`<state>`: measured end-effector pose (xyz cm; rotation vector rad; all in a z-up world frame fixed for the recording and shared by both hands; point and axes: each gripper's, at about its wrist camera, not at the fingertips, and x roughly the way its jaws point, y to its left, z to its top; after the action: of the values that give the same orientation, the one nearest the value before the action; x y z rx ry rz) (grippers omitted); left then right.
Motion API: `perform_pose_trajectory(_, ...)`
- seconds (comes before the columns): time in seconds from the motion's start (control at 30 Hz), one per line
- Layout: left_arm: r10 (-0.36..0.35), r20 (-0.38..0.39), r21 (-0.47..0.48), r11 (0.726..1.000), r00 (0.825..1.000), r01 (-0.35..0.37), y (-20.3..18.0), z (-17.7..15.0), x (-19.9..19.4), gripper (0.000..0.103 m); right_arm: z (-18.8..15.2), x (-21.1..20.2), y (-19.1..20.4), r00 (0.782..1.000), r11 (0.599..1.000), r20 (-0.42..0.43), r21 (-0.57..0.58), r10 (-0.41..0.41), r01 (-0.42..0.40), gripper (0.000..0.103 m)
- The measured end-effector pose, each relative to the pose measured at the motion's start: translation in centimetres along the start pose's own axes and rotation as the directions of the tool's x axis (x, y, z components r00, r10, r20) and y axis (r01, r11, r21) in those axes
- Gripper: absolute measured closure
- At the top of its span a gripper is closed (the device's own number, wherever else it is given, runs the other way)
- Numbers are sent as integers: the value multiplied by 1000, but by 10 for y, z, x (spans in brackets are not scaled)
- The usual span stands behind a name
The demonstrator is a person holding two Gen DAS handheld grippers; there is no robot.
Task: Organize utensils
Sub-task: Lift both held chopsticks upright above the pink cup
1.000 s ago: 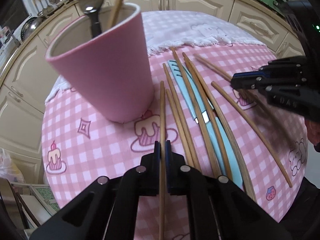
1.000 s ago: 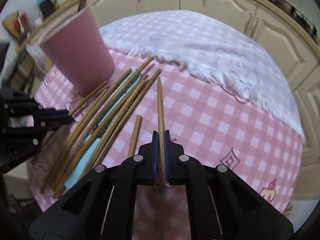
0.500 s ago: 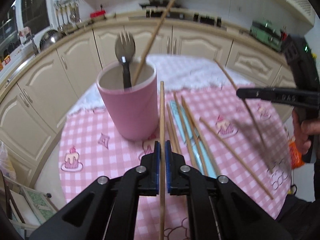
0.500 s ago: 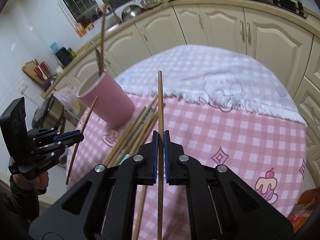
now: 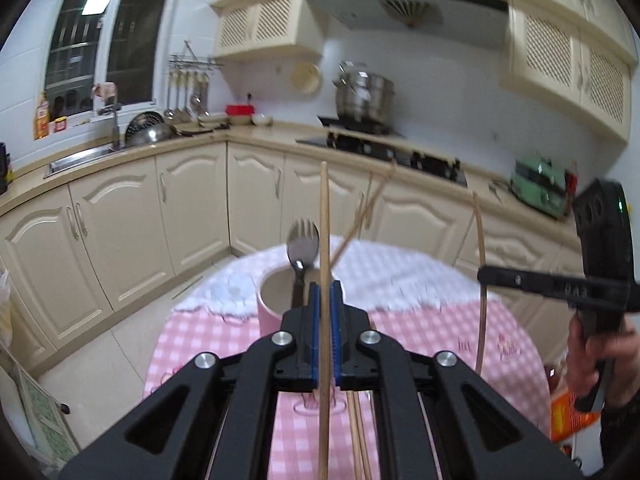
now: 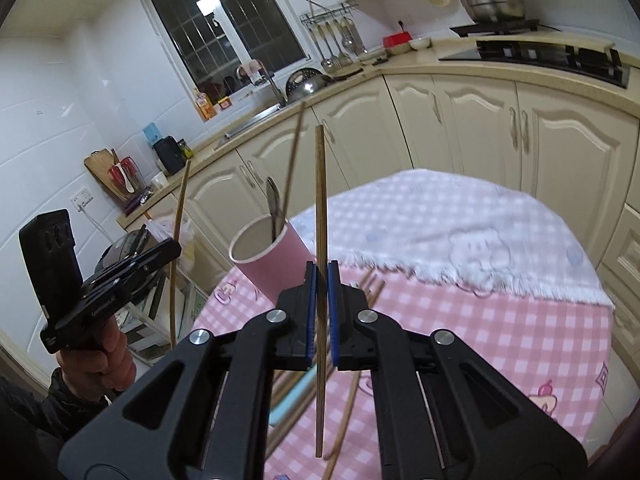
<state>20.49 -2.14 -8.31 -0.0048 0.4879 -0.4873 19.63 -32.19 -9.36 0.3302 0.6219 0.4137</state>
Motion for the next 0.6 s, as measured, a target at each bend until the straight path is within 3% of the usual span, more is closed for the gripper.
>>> perform_pose_trajectory(0.33,33,147,-75,997,989,-22,7,33,-7,99,43,-6,41,993,993,91,-91,81,-73,97)
perform_pose_trajectory(0.6,34,258,-74,997,966,-16,6,75,-5,98,92,-9,76,973,979,187,-175,138,-105,97)
